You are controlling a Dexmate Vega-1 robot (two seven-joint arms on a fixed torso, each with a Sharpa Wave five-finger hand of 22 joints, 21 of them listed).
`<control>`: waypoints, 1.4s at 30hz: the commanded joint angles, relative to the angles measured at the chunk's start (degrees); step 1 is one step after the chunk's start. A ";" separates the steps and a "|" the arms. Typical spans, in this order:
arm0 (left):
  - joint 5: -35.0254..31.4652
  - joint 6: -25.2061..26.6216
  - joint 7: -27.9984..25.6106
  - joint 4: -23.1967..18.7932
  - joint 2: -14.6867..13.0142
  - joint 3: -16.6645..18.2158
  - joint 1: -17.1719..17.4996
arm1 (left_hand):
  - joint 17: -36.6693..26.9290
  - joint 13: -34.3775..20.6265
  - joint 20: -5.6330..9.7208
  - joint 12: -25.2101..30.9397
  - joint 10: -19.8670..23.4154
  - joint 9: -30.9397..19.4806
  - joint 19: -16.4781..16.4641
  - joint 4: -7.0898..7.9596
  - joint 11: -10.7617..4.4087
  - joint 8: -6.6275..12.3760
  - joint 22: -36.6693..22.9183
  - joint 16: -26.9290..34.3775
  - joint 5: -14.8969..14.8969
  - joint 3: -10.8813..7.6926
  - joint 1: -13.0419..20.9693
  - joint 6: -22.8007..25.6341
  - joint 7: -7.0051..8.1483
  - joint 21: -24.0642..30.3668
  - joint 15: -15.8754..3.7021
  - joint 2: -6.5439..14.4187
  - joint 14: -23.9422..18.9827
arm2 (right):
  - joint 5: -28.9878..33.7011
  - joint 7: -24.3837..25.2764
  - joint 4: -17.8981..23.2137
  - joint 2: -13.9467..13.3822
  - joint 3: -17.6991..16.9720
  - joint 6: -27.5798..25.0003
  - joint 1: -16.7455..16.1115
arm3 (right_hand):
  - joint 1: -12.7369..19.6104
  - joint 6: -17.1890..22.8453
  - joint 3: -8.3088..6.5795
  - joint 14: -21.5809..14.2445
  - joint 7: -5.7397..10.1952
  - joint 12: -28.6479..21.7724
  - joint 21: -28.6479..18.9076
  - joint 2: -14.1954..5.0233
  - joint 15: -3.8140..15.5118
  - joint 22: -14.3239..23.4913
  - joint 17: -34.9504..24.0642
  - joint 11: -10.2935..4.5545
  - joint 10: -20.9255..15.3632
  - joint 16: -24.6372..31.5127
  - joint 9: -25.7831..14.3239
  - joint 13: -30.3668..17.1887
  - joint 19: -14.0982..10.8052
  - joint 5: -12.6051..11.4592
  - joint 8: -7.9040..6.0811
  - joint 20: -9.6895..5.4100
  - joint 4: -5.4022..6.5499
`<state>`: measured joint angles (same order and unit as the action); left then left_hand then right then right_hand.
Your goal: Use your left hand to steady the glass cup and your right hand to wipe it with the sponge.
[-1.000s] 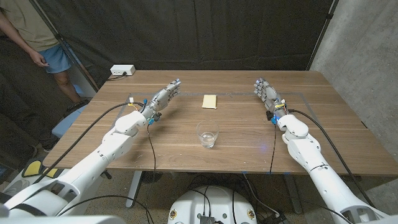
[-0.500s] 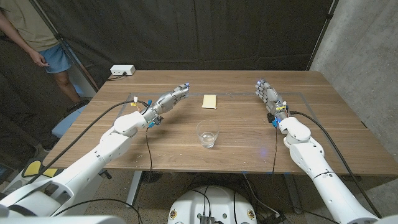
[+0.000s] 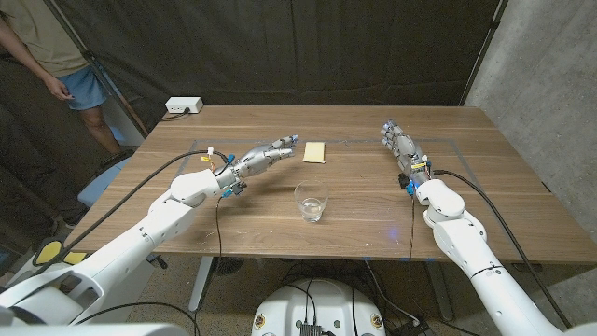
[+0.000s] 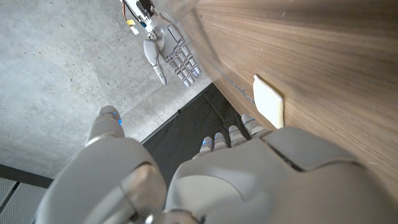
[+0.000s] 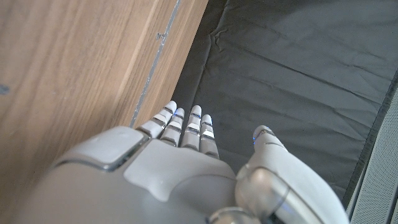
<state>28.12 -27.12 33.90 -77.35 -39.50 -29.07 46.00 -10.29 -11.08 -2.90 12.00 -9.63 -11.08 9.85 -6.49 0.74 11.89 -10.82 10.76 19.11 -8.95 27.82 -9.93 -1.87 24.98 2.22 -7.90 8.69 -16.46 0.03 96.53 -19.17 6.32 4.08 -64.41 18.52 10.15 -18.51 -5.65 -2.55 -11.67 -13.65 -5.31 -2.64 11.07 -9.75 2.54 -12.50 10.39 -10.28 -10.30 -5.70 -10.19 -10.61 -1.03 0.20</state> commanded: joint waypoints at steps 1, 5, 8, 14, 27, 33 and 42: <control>-1.32 -3.86 4.99 0.78 -1.20 -1.40 -0.74 | -0.21 -0.17 -0.72 -0.15 -1.21 -0.25 0.21 -0.51 0.72 -0.07 -0.11 0.03 0.55 0.40 0.21 -7.68 -0.86 -0.24 0.35 -0.66 0.53 | 1.16 2.23 2.61 -0.30 0.97 -0.24 -1.88 | -0.01 0.27 -0.09 -0.44 0.08 -0.26 0.19 0.23 0.03 0.16 -0.07 -0.12 -0.46 -0.06 -0.10 -0.06 -0.14 0.20 -0.22 -0.15 -0.20; -2.65 -5.43 6.24 0.98 -1.47 -1.99 -1.56 | -0.23 -0.23 -1.27 -0.25 -1.68 -0.32 -0.09 -1.05 0.58 -0.15 -0.08 0.04 0.95 0.92 1.02 -8.01 -1.41 -0.34 0.47 -1.32 0.66 | 1.46 2.89 3.32 -0.52 1.17 -0.29 -2.20 | -0.05 0.32 -0.05 -0.47 0.02 -0.25 0.20 0.23 -0.01 0.17 -0.07 -0.16 -0.46 -0.05 -0.10 -0.06 -0.13 0.20 -0.23 -0.12 -0.22; -4.04 -6.69 6.74 0.68 -1.92 -2.38 -1.98 | -0.24 -0.28 -1.25 -0.35 -2.14 -0.37 -0.43 -1.44 0.33 -0.34 -0.06 0.02 1.29 1.25 1.68 -8.66 -1.51 -0.38 0.61 -1.66 0.83 | 1.66 3.33 3.65 -0.61 1.36 -0.10 -2.36 | -0.12 0.32 0.02 -0.43 0.03 -0.26 0.21 0.23 0.03 0.18 -0.08 -0.13 -0.50 -0.06 -0.10 -0.06 -0.15 0.21 -0.22 -0.14 -0.24; -7.51 -8.62 6.91 -0.98 -3.39 -3.07 -2.51 | -0.23 -0.36 -0.09 -0.28 -2.62 -0.52 -2.16 -2.48 0.15 -0.29 0.04 0.07 2.38 2.11 3.86 -9.19 -2.10 -0.22 0.43 -2.17 0.99 | 1.70 3.91 4.15 -0.75 1.73 0.05 -2.77 | -0.23 0.35 0.11 -0.42 0.00 -0.25 0.24 0.21 0.01 0.19 -0.10 -0.15 -0.50 -0.06 -0.10 -0.06 -0.12 0.22 -0.23 -0.15 -0.26; -13.97 -10.84 5.22 -5.00 -6.19 -3.99 -2.23 | -0.12 -0.45 1.20 -0.08 -2.76 -0.78 -3.73 -3.42 -2.05 -0.45 0.22 -0.02 4.50 3.83 8.32 -10.43 -1.56 -0.74 -0.76 -2.25 0.95 | 1.56 4.68 4.94 -1.03 2.04 0.01 -3.63 | -0.74 0.53 0.44 -0.40 -0.16 -0.29 0.25 0.10 0.01 0.22 -0.18 -0.12 -0.66 -0.02 -0.11 -0.06 -0.20 0.24 -0.26 -0.32 -0.12; -18.36 -10.81 3.18 -7.55 -7.49 -4.00 -2.07 | -0.09 -0.52 1.77 -0.34 -4.13 -0.96 -2.95 -3.43 -3.74 -0.60 0.23 -0.47 5.37 4.48 10.75 -11.81 -0.46 -1.61 -1.26 -1.92 2.59 | 1.35 4.65 5.01 -1.13 1.98 0.10 -3.64 | -1.18 0.73 0.68 -0.44 -0.27 -0.36 0.26 0.08 0.09 0.24 -0.24 -0.06 -0.87 0.03 -0.11 -0.07 -0.23 0.25 -0.32 -0.33 0.07; -23.13 -9.71 -0.67 -10.52 -8.74 -3.43 -1.03 | -0.10 -0.63 2.61 -0.28 -5.02 -1.17 -2.64 -3.22 -5.57 -0.61 0.18 -0.44 5.59 4.02 13.90 -13.12 0.93 -2.25 -2.59 -0.20 3.61 | 0.71 3.98 3.73 -0.92 2.04 0.79 -3.10 | -1.87 0.89 1.08 -0.44 -0.45 -0.43 0.27 0.12 0.16 0.26 -0.31 0.37 -1.12 0.07 -0.12 -0.07 -0.27 0.25 -0.34 -0.33 0.37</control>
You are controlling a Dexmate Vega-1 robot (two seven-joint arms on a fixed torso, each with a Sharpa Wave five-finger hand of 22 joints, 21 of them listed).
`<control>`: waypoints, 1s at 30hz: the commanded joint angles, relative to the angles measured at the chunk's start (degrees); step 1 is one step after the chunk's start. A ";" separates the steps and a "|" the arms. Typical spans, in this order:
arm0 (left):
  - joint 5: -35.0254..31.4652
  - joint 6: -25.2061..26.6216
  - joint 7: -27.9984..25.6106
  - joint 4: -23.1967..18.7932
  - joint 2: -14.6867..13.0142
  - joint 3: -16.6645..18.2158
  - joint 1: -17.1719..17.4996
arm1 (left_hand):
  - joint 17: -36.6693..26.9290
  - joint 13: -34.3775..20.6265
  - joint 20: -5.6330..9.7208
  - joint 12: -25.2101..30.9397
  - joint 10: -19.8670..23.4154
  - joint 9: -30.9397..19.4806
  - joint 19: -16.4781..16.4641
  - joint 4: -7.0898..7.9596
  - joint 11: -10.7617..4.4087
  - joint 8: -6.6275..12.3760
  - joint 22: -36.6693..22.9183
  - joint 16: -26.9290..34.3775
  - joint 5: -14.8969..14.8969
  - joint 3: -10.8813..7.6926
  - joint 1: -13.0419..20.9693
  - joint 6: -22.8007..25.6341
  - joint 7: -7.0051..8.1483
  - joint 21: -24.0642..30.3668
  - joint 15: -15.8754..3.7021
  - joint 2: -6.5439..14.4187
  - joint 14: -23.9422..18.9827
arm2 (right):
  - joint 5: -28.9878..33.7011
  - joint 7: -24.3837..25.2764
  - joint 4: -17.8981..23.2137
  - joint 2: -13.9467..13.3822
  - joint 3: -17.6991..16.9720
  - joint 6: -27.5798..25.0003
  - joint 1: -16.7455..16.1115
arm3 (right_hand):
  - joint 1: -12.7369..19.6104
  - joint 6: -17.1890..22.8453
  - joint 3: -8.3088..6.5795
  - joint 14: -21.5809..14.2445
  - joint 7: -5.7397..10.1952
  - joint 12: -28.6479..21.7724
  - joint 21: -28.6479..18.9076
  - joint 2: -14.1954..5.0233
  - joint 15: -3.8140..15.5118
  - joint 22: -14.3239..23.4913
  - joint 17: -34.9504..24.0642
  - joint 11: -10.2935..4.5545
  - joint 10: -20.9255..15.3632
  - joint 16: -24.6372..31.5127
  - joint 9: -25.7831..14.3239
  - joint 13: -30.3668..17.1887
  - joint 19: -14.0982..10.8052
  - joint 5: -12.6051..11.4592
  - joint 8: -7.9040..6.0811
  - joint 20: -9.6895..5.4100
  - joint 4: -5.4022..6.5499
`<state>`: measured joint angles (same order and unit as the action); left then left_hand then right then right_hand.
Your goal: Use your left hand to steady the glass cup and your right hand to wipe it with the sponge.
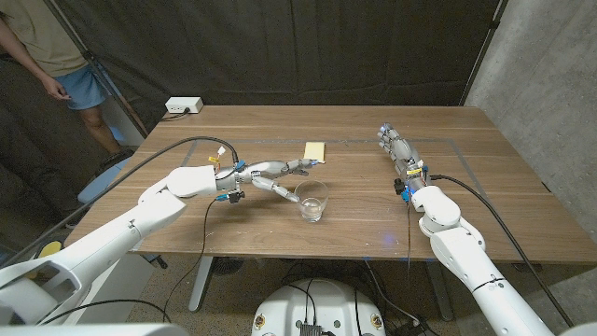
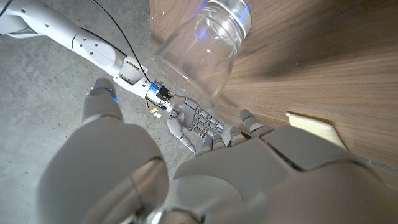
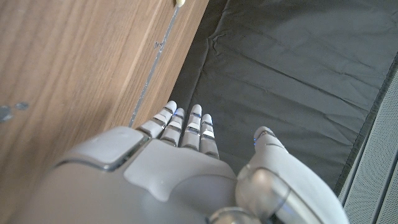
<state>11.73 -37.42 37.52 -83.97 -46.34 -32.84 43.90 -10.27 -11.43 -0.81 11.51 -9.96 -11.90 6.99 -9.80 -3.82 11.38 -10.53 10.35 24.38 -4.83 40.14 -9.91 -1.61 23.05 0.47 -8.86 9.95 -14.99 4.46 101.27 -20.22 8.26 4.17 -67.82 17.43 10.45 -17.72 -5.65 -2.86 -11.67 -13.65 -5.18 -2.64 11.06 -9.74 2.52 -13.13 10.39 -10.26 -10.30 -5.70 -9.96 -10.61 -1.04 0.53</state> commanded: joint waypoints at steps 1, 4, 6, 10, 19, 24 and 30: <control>-7.49 0.52 -4.92 -4.14 -2.01 0.45 1.29 | -0.12 -0.30 0.35 0.23 -4.77 -0.38 0.32 0.12 -1.23 -0.10 -0.12 -0.04 0.28 -0.21 2.00 -13.31 0.85 -0.41 -0.98 1.00 2.48 | -0.81 -0.56 -1.20 0.11 0.08 0.86 0.36 | -0.85 0.59 0.34 -0.44 -0.12 -0.43 0.27 0.00 0.15 0.28 -0.33 0.32 -0.51 0.07 -0.13 -0.07 -0.28 0.02 -0.33 -0.32 0.07; -9.85 0.85 -6.99 -5.07 -2.31 0.84 2.03 | -0.12 -0.35 0.46 0.17 -5.35 -0.46 0.46 0.20 -1.42 -0.19 -0.14 -0.05 0.09 -0.63 3.24 -14.07 0.93 -0.64 -1.13 1.82 2.90 | -0.96 -0.69 -1.68 0.21 0.04 1.14 0.48 | -0.98 0.59 0.43 -0.46 -0.18 -0.45 0.28 0.03 0.14 0.28 -0.33 0.22 -0.58 0.08 -0.13 -0.07 -0.28 0.01 -0.32 -0.32 0.12; -12.12 0.98 -8.83 -5.68 -2.45 1.19 2.53 | -0.12 -0.41 -0.38 0.19 -5.74 -0.53 0.76 0.24 -0.86 -0.14 -0.16 -0.01 -0.09 -0.94 4.38 -14.48 0.25 -0.92 -0.55 2.41 3.13 | -1.04 -0.85 -2.24 0.28 0.08 1.36 0.71 | -1.04 0.62 0.46 -0.44 -0.18 -0.46 0.28 0.03 0.22 0.28 -0.33 0.19 -0.60 0.07 -0.13 -0.07 -0.28 0.00 -0.33 -0.31 0.14; -14.23 0.69 -11.41 -5.35 -1.96 1.42 3.14 | -0.13 -0.49 -0.95 0.39 -5.78 -0.63 0.64 0.28 -0.01 0.07 -0.20 0.23 -0.18 -1.09 5.58 -14.50 -0.52 -1.05 -0.14 2.74 2.90 | -1.18 -1.14 -3.06 0.37 0.18 1.79 1.01 | -1.23 0.62 0.59 -0.50 -0.17 -0.44 0.28 0.06 0.15 0.29 -0.33 0.13 -0.60 0.10 -0.13 -0.07 -0.29 -0.01 -0.31 -0.32 0.20; -11.47 -0.64 -12.52 -0.37 0.87 0.03 3.22 | -0.14 -0.68 -1.07 1.55 -3.61 -0.84 -1.20 0.47 0.97 0.70 -0.32 1.12 -0.26 -0.56 7.39 -13.67 -1.39 -0.74 -0.83 2.20 0.38 | -1.38 -1.42 -3.91 0.39 0.24 1.99 1.36 | -1.51 0.67 0.81 -0.52 -0.17 -0.41 0.31 0.08 0.12 0.30 -0.30 -0.05 -0.61 0.08 -0.13 -0.07 -0.30 -0.07 -0.30 -0.31 0.24; -7.98 -1.36 -10.15 2.83 2.72 -1.59 2.26 | -0.15 -0.73 -1.20 2.15 -2.17 -0.93 -2.21 0.62 1.55 1.07 -0.37 1.52 -0.29 -0.11 8.02 -12.93 -1.39 -0.54 -1.08 1.79 -1.16 | -1.17 -1.38 -4.07 0.38 0.49 1.94 1.82 | -1.61 0.69 0.89 -0.53 -0.18 -0.39 0.33 0.08 0.12 0.31 -0.27 0.02 -0.59 0.06 -0.13 -0.07 -0.30 -0.10 -0.29 -0.31 0.23; -1.20 -1.32 -4.51 6.55 4.86 -3.61 0.83 | -0.15 -0.72 -1.15 3.28 1.13 -1.07 -4.84 0.90 2.52 1.84 -0.46 2.25 -0.41 0.80 9.39 -11.04 -1.04 0.08 -1.36 1.23 -4.74 | -0.79 -1.09 -3.97 0.32 0.88 1.76 2.18 | -1.72 0.72 0.99 -0.50 -0.20 -0.40 0.34 0.09 0.09 0.31 -0.25 0.08 -0.66 0.03 -0.13 -0.07 -0.31 -0.12 -0.29 -0.30 0.21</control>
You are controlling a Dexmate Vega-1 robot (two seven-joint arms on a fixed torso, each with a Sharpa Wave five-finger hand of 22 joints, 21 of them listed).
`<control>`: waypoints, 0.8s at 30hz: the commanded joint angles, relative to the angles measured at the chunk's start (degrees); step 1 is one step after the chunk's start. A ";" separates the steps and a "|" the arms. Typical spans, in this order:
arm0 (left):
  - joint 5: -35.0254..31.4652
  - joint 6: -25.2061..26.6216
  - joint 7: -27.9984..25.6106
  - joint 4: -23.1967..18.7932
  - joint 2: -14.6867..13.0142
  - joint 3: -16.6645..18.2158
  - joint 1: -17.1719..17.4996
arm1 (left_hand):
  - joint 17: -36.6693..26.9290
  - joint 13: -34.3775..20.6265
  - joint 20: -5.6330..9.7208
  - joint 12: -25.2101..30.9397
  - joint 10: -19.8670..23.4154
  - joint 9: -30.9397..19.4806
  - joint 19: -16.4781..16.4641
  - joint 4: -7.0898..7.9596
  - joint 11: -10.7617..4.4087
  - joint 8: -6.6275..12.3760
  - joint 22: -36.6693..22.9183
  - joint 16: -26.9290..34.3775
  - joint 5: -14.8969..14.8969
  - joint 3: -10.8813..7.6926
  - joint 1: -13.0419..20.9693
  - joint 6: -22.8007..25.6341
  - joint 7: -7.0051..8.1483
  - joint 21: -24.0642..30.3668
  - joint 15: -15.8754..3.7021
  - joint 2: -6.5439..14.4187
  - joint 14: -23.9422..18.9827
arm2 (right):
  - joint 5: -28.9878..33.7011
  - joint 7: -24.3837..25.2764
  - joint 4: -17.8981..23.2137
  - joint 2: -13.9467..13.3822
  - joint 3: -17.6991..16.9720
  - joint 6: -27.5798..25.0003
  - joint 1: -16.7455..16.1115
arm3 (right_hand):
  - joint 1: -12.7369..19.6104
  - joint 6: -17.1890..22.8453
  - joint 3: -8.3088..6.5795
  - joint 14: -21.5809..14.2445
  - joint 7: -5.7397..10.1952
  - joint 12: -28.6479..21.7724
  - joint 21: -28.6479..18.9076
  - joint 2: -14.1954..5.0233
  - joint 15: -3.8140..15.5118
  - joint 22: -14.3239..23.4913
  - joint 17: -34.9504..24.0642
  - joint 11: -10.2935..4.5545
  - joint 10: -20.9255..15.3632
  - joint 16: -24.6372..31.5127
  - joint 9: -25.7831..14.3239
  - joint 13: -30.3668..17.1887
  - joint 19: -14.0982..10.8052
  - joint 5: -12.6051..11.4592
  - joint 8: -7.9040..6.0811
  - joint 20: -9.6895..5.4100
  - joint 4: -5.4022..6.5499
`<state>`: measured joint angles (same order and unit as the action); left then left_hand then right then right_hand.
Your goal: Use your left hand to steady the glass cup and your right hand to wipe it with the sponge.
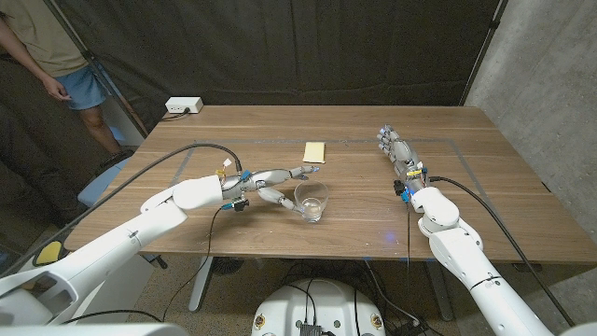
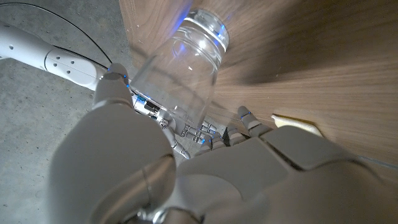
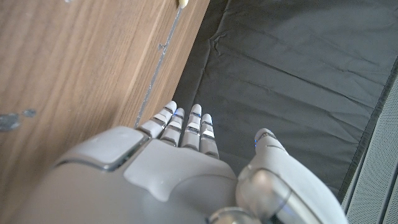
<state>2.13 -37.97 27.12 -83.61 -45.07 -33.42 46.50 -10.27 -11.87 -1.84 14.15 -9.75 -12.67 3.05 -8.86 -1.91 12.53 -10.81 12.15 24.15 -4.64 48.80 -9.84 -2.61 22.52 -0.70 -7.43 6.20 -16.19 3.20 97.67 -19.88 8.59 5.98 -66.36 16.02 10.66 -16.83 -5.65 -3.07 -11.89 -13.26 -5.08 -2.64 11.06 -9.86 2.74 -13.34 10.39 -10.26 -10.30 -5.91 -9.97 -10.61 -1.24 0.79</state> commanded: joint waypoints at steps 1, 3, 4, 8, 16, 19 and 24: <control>9.13 -0.70 6.68 6.50 3.79 -3.27 -1.94 | -0.16 -0.27 -0.13 0.76 1.32 -0.31 -1.12 -0.02 0.78 0.70 -0.19 0.48 -0.20 0.68 0.86 -11.05 0.04 0.66 -0.30 -0.24 -1.25 | 0.52 0.31 -0.29 -0.05 0.60 -0.16 0.75 | -0.31 0.50 0.11 -0.49 0.03 -0.16 -0.04 -0.01 0.05 0.31 -0.12 -0.14 -0.41 0.03 -0.13 -0.07 -0.10 -0.12 -0.28 -0.10 -0.05; 11.17 -0.34 8.69 7.13 4.21 -3.76 -2.28 | -0.14 -0.22 -0.21 0.95 2.09 -0.34 -1.49 0.03 0.71 0.89 -0.20 0.63 -0.25 0.90 1.24 -10.54 0.02 0.69 -0.53 -0.32 -2.16 | 0.61 0.50 -0.22 -0.07 0.67 -0.24 0.81 | -0.35 0.51 0.14 -0.49 0.04 -0.16 -0.04 0.00 0.06 0.31 -0.12 -0.16 -0.42 0.02 -0.13 -0.07 -0.10 -0.13 -0.28 -0.09 -0.06; 11.55 -0.48 9.08 7.36 4.38 -3.82 -2.36 | -0.13 -0.20 -0.26 1.04 2.48 -0.36 -1.75 0.05 0.54 0.93 -0.20 0.75 -0.28 1.00 1.45 -10.41 0.11 0.74 -0.78 -0.34 -2.75 | 0.61 0.53 -0.24 -0.07 0.70 -0.23 0.85 | -0.37 0.50 0.16 -0.49 -0.01 -0.15 -0.03 0.00 0.07 0.31 -0.11 -0.20 -0.40 0.02 -0.13 -0.07 -0.10 -0.14 -0.28 -0.08 -0.07; 14.97 -0.64 10.43 8.71 5.43 -3.58 -2.17 | -0.17 -0.09 0.22 1.68 5.25 -0.53 -3.35 0.18 -1.39 1.89 -0.23 1.45 -0.57 1.36 3.20 -7.81 1.29 0.99 -1.74 0.01 -6.58 | 0.83 0.85 -0.22 -0.05 0.97 -0.38 1.03 | -0.41 0.56 0.20 -0.46 0.05 -0.13 0.00 -0.01 0.01 0.32 -0.09 -0.21 -0.39 -0.01 -0.13 -0.07 -0.05 -0.16 -0.29 -0.05 -0.09; 21.12 0.10 10.04 10.92 7.52 -1.88 -0.12 | -0.47 -0.36 2.96 3.58 16.35 -1.92 -9.79 0.44 -4.86 7.61 -0.54 2.95 -3.08 0.65 10.29 4.24 4.97 2.67 -6.33 2.63 -16.88 | 1.03 1.37 -0.13 -0.02 1.39 -1.00 1.32 | -0.47 0.64 0.27 -0.50 0.02 -0.14 0.00 -0.04 0.04 0.32 -0.07 -0.28 -0.46 -0.01 -0.13 -0.07 -0.08 -0.19 -0.30 -0.07 -0.13; 23.12 0.91 9.56 11.39 8.18 -1.12 0.69 | -0.93 -1.03 2.65 4.81 21.52 -2.80 -12.60 0.77 -4.27 11.50 -0.82 4.15 -4.83 0.10 12.41 11.77 5.08 3.85 -6.50 4.15 -21.82 | 1.16 1.55 -0.10 -0.01 1.58 -1.27 1.55 | -0.49 0.64 0.30 -0.47 0.06 -0.14 0.00 -0.06 0.04 0.32 -0.06 -0.35 -0.47 -0.03 -0.13 -0.07 -0.10 -0.20 -0.29 -0.07 -0.15; 24.73 2.12 9.22 12.16 9.01 -0.40 1.30 | -1.83 -2.01 2.62 6.80 27.17 -3.72 -15.66 0.91 -4.25 15.65 -1.13 5.94 -6.85 -0.56 14.55 19.06 5.38 5.42 -8.47 5.67 -28.19 | 1.53 1.82 -0.17 -0.06 2.06 -1.88 2.10 | -0.53 0.69 0.35 -0.47 0.04 -0.13 0.03 -0.09 0.07 0.32 -0.05 -0.34 -0.48 -0.03 -0.13 -0.07 -0.07 -0.22 -0.30 -0.04 -0.18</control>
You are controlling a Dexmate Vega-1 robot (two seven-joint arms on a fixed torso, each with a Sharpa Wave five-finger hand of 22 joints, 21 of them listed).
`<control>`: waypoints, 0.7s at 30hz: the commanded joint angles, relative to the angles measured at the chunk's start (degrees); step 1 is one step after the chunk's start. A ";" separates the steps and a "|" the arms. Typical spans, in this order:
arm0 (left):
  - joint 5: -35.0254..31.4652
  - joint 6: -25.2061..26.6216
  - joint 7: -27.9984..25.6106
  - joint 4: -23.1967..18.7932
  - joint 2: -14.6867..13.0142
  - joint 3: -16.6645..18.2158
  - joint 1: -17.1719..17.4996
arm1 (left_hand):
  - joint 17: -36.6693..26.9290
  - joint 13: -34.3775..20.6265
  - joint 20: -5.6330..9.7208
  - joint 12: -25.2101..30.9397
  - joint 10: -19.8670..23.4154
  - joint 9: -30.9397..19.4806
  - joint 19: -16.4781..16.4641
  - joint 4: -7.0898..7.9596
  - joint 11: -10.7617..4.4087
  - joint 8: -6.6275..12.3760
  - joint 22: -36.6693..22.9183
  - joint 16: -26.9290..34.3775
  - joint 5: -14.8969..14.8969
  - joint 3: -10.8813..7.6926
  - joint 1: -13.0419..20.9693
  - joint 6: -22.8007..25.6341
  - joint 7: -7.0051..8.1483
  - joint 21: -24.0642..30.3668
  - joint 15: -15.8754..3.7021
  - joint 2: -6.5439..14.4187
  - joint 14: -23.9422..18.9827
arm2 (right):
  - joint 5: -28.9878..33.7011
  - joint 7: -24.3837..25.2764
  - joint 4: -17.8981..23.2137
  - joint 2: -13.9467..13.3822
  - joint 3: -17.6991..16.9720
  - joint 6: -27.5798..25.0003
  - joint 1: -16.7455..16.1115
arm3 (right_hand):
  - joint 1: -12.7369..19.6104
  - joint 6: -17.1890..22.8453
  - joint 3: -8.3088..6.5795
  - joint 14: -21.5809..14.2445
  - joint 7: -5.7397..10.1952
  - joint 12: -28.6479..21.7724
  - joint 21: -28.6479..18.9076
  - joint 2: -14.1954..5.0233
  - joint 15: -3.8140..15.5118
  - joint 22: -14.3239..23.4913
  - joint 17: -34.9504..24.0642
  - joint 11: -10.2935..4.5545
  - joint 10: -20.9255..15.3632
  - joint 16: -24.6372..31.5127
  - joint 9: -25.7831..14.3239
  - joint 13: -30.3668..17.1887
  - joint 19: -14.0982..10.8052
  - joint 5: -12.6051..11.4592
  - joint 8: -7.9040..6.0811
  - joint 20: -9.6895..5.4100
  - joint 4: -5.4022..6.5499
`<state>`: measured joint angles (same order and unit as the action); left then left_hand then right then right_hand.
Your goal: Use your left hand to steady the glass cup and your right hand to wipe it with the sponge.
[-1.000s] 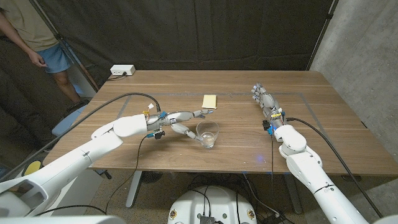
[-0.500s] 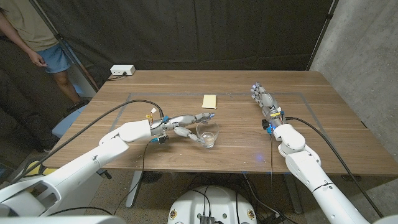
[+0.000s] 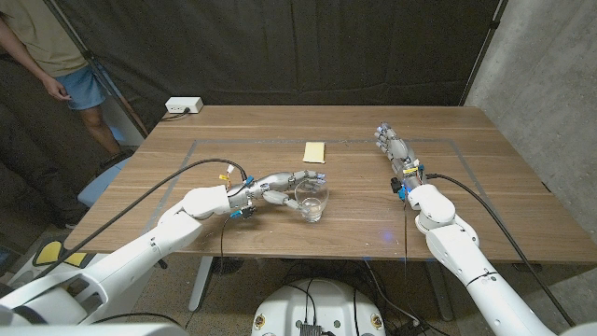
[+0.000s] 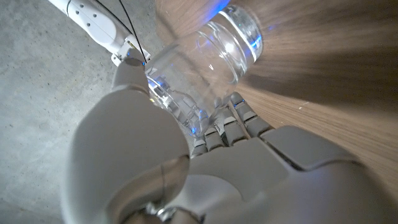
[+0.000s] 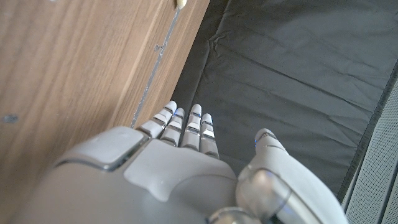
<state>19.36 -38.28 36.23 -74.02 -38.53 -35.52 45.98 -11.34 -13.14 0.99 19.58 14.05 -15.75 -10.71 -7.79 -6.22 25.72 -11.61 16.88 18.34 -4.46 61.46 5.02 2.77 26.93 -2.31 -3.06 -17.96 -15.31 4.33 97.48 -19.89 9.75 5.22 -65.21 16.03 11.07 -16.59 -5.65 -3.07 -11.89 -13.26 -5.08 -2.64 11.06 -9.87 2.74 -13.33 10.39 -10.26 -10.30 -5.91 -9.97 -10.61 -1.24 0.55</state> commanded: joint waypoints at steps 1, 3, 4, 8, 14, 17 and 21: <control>7.76 2.69 -0.13 2.67 2.68 1.87 2.01 | -1.10 -1.01 -0.29 1.91 4.74 -0.89 -2.44 -0.15 -0.59 3.56 -0.41 1.54 -1.66 -0.85 2.38 5.93 0.21 1.36 -7.06 1.53 -5.21 | 0.72 0.74 0.01 -0.08 0.99 -1.25 1.07 | -0.54 0.28 0.12 -0.47 0.06 -0.13 0.04 -0.09 0.07 0.33 -0.04 -0.33 -0.49 -0.03 -0.13 -0.07 -0.06 -0.22 -0.29 -0.04 0.06; 7.98 3.25 -0.43 2.80 2.94 2.05 2.20 | -1.50 -1.36 -0.42 2.61 6.37 -1.21 -3.21 -0.11 -0.97 4.98 -0.52 2.16 -2.40 -0.95 2.90 8.18 -0.13 1.87 -7.69 1.78 -7.31 | 0.75 0.80 -0.12 -0.05 1.14 -1.52 1.34 | -0.56 0.28 0.14 -0.47 0.05 -0.10 0.04 -0.10 0.06 0.33 -0.03 -0.38 -0.43 -0.04 -0.13 -0.07 -0.07 -0.22 -0.29 -0.08 0.05; 7.86 3.30 -0.87 2.93 3.13 2.19 2.34 | -1.78 -1.60 -0.84 3.15 7.64 -1.43 -4.09 -0.14 -1.18 5.76 -0.62 2.53 -2.93 -1.16 3.45 9.15 -0.10 2.41 -7.81 2.12 -8.68 | 0.82 0.83 -0.22 -0.07 1.23 -1.67 1.52 | -0.57 0.28 0.15 -0.47 0.06 -0.10 0.05 -0.10 0.05 0.33 -0.03 -0.40 -0.44 -0.04 -0.13 -0.07 -0.06 -0.23 -0.29 -0.08 0.04; 7.62 3.40 -1.46 3.69 3.72 2.48 2.32 | -3.67 -2.97 -0.69 6.07 14.28 -2.54 -7.27 -0.16 -3.06 11.00 -1.86 4.85 -5.88 -2.35 6.25 16.32 1.08 5.65 -10.53 3.97 -17.60 | 1.05 0.74 -0.76 -0.14 1.67 -2.04 2.28 | -0.60 0.29 0.19 -0.49 0.02 -0.10 0.05 -0.13 0.02 0.33 -0.03 -0.44 -0.44 -0.04 -0.13 -0.07 -0.07 -0.24 -0.28 -0.08 0.02; 7.93 3.83 -3.23 3.87 4.56 3.44 2.50 | -6.88 -3.88 -0.93 7.81 17.91 -2.95 -8.66 -0.41 -3.59 13.20 -2.76 7.67 -7.31 -2.97 8.62 18.65 1.33 7.81 -10.89 5.48 -21.94 | 1.86 0.49 -1.76 -0.64 2.63 -2.56 3.62 | -0.58 0.26 0.19 -0.40 0.04 -0.06 0.08 -0.20 0.05 0.33 -0.01 -0.45 -0.39 -0.08 -0.13 -0.07 -0.03 -0.26 -0.26 -0.11 -0.03; 8.62 4.39 -3.56 3.95 4.94 3.90 2.37 | -7.95 -4.18 -0.97 8.29 18.82 -2.86 -9.05 -0.56 -3.72 13.57 -3.04 8.49 -7.57 -3.02 9.30 19.03 1.34 8.46 -11.02 5.62 -22.81 | 1.94 0.70 -2.15 -0.59 2.94 -2.99 4.21 | -0.50 0.24 0.16 -0.40 -0.04 -0.05 0.11 -0.27 0.12 0.32 0.01 -0.40 -0.38 -0.10 -0.13 -0.07 0.00 -0.28 -0.24 -0.14 -0.13; 9.00 4.63 -4.47 4.22 5.40 4.66 2.00 | -8.73 -4.46 -1.09 8.51 19.08 -2.78 -8.83 -0.64 -3.63 13.90 -3.30 8.84 -7.65 -3.25 10.04 19.43 1.18 8.85 -10.99 6.05 -23.11 | 2.50 0.59 -2.92 -0.95 3.62 -3.01 5.07 | -0.39 0.25 0.13 -0.39 -0.05 -0.04 0.13 -0.35 0.11 0.32 0.04 -0.39 -0.38 -0.11 -0.13 -0.07 0.00 -0.30 -0.23 -0.17 -0.25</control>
<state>27.00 -34.74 33.83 -70.63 -34.56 -32.51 48.13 -13.80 -17.25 -0.01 27.53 27.05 -18.51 -19.45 -9.25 -4.29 35.79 -14.55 21.78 10.79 -6.38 64.42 19.18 1.05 35.28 0.92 -3.92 -33.69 -13.85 4.94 96.11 -20.29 11.93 2.91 -62.19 16.03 11.06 -16.60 -5.65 -3.06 -11.89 -13.26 -5.09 -2.64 11.06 -9.87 2.44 -13.64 10.39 -10.26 -10.30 -5.90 -9.97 -10.61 -1.24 0.55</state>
